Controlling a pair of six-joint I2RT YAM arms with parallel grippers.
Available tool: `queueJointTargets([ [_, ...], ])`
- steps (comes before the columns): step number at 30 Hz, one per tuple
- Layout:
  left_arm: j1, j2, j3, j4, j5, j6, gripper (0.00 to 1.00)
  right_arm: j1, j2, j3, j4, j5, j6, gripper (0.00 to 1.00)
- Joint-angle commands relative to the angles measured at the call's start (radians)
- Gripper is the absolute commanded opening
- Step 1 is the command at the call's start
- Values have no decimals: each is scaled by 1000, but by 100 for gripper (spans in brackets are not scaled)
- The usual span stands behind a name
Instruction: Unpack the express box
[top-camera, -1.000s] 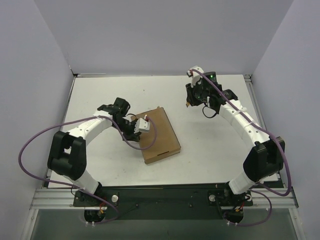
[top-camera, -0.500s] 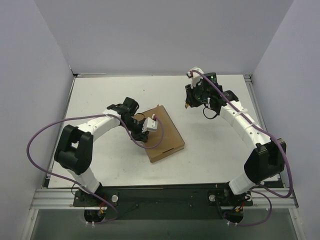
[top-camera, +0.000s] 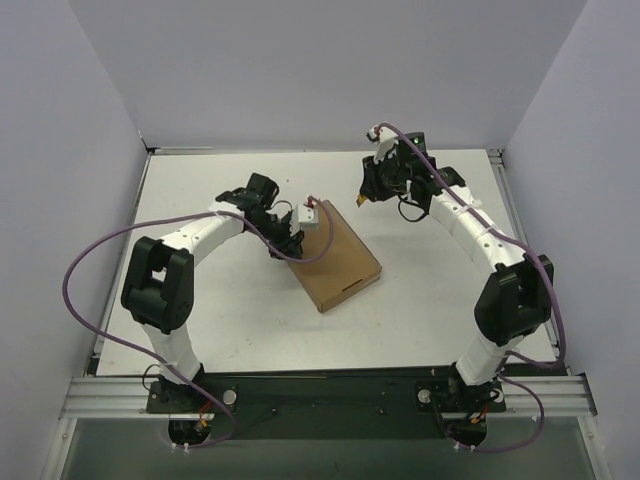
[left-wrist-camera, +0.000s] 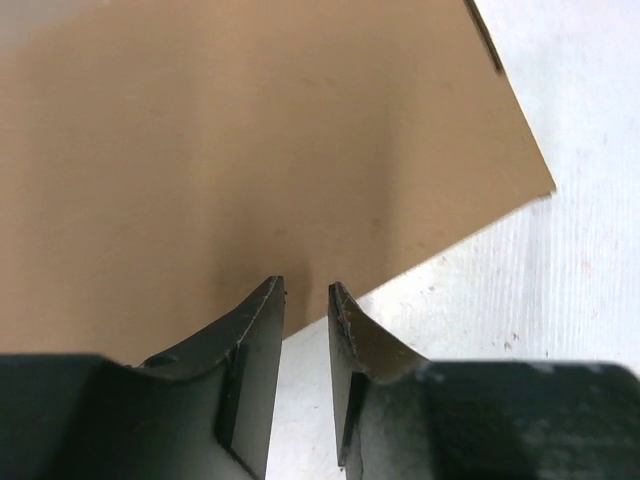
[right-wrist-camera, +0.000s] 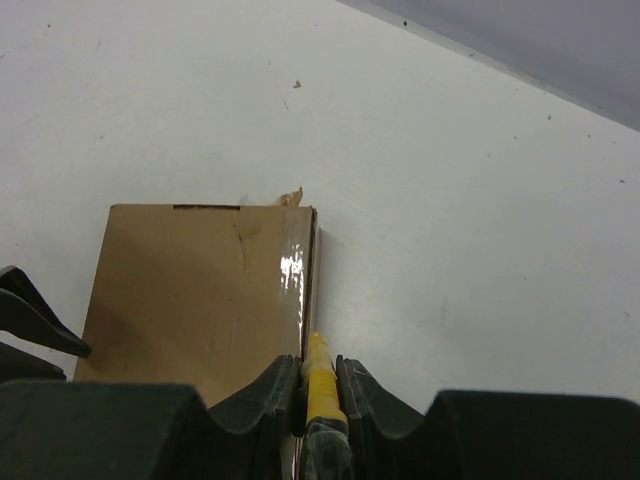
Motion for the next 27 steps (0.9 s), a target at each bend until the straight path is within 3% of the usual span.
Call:
queueJointTargets([
  [1, 53, 8, 166, 99, 91, -284, 28, 2, 77, 56, 129, -12, -2, 0],
  [3, 62, 83, 223, 122, 102, -423, 19, 7, 100, 56, 212, 1, -19, 0],
  [4, 73, 133, 273, 125, 120, -460, 10, 10, 127, 58, 232, -2, -14, 0],
  [7, 85, 196, 326, 169, 129, -586, 0, 28, 195, 107, 290, 24, 3, 0],
  [10, 99, 239, 335, 276, 117, -742, 0, 44, 250, 142, 342, 43, 14, 0],
  [27, 101, 322, 282, 327, 57, -850, 0, 90, 342, 136, 425, 69, 21, 0],
])
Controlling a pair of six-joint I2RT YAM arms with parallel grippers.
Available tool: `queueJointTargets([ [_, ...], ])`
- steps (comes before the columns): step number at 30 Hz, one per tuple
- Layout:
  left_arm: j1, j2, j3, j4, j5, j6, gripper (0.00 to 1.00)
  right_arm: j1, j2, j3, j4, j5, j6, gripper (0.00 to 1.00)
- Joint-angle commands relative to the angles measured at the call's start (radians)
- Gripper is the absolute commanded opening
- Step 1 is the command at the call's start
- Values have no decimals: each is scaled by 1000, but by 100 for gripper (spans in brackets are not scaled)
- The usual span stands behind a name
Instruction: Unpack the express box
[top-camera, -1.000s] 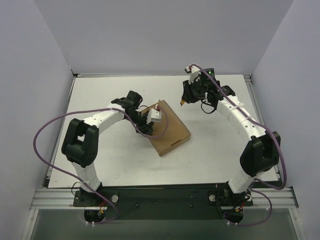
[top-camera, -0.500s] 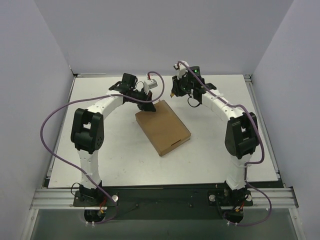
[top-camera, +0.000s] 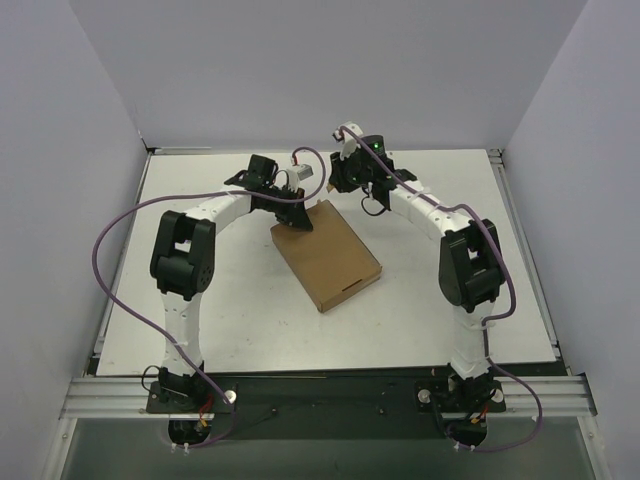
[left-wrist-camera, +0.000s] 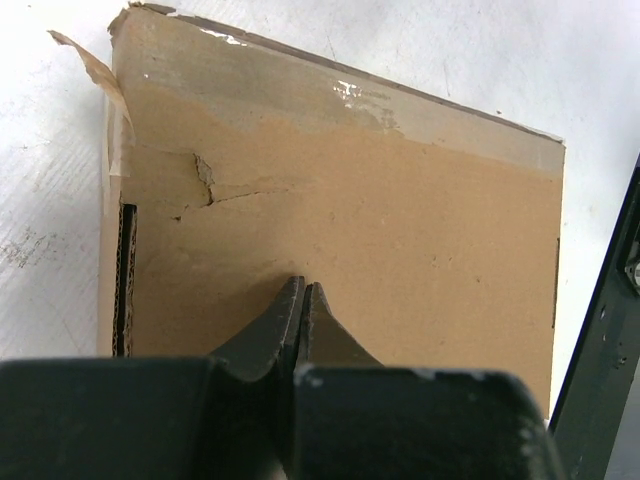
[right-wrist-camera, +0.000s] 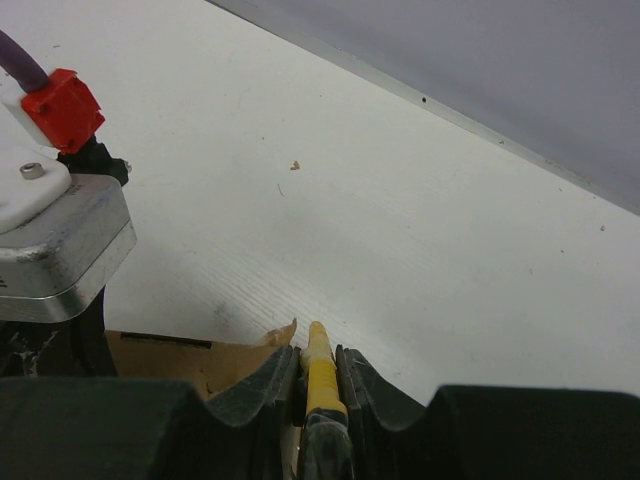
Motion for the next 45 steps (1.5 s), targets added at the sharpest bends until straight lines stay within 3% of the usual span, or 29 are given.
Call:
queueJointTargets([
  [1, 3, 3, -8, 51, 11, -33, 0, 11, -4, -6, 68, 24, 1, 0],
  [45, 6, 9, -42, 83, 44, -75, 0, 42, 7, -54, -7, 56, -40, 0],
])
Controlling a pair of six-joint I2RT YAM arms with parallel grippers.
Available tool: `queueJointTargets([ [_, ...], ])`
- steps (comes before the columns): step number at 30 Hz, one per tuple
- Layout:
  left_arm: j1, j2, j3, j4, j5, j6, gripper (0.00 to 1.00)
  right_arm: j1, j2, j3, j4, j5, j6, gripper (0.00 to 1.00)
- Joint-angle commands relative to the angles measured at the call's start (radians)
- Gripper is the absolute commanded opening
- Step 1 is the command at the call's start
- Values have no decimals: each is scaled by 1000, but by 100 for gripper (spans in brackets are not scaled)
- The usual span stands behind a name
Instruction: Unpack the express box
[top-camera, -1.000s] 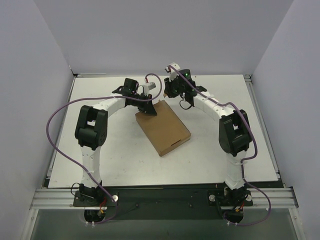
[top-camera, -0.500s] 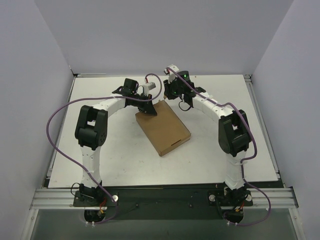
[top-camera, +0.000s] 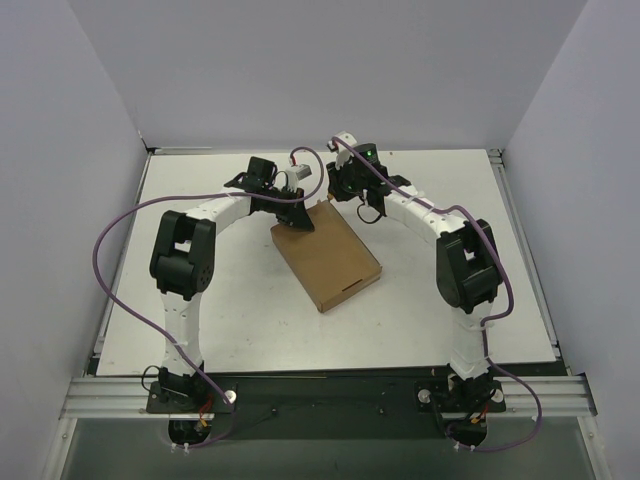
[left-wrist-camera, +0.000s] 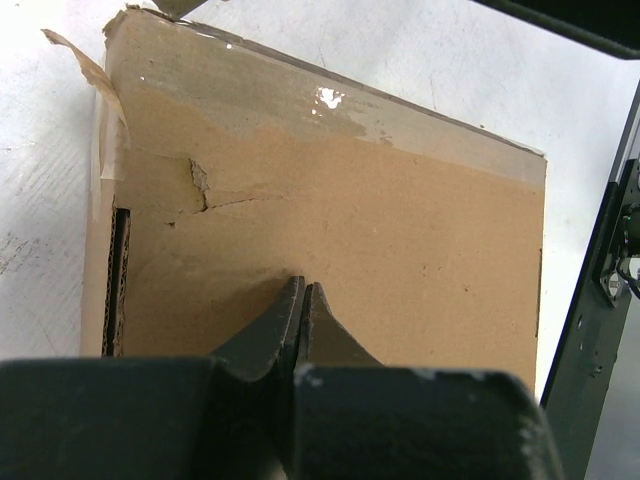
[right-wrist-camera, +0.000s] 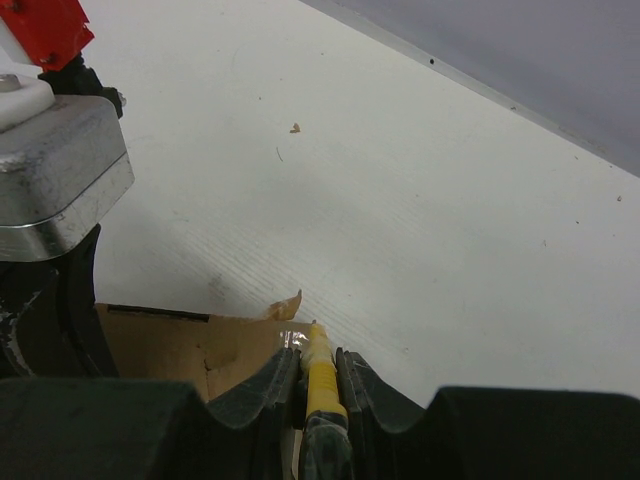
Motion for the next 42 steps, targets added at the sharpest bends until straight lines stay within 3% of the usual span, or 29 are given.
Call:
queueJointTargets([
  [1, 5, 9, -10, 17, 13, -6, 0, 12, 7, -6, 0, 0, -18, 0],
  [42, -11, 34, -7, 20, -161, -71, 0, 51, -166, -155, -176, 106, -22, 0],
])
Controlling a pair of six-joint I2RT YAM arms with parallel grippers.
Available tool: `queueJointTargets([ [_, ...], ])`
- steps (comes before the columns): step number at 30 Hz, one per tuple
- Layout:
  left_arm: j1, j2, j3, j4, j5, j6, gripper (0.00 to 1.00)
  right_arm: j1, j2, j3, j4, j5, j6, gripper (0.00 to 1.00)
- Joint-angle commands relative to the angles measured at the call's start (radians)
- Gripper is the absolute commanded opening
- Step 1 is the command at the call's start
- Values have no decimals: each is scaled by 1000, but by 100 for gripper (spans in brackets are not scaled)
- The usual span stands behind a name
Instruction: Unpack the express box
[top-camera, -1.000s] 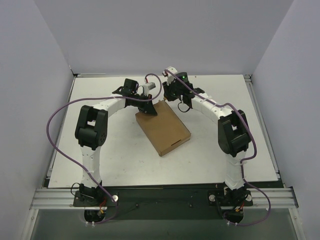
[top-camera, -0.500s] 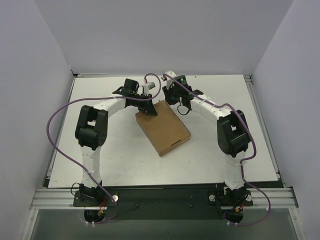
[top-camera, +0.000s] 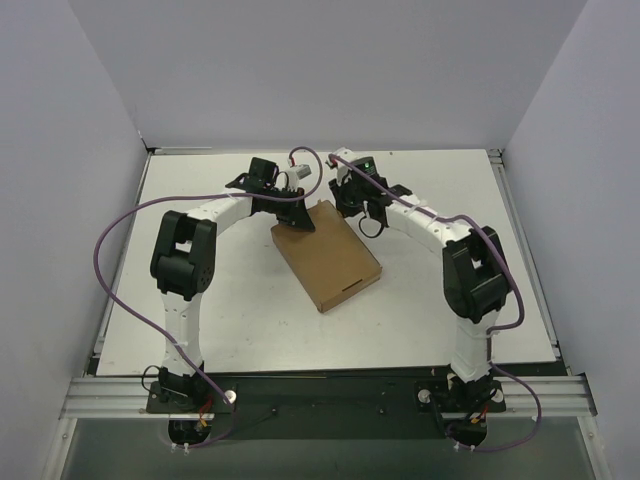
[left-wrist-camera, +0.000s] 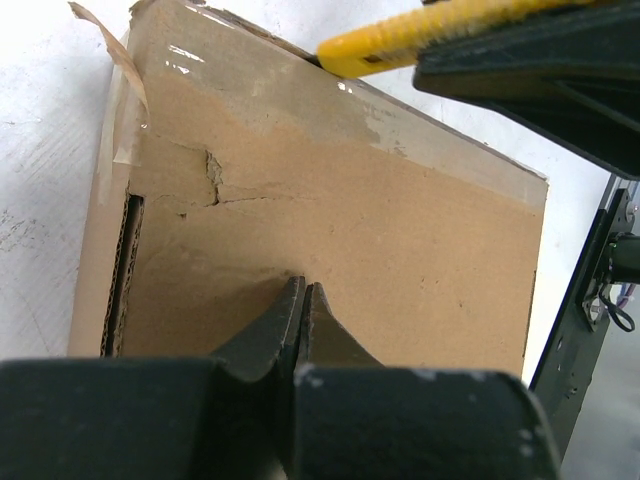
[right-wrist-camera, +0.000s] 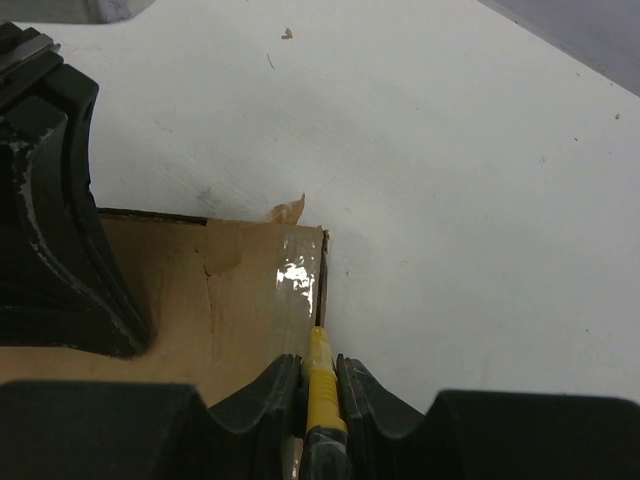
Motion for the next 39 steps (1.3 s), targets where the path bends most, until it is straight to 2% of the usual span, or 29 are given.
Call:
queueJointTargets([
  [1, -7, 34, 1, 9, -112, 22, 0, 18, -82, -36, -95, 10, 21, 0],
  [18, -14, 40, 15, 3, -146, 34, 0, 26, -145, -57, -245, 15, 53, 0],
  [39, -20, 43, 14, -8, -218, 60, 0, 36, -249, -135, -324, 47, 71, 0],
])
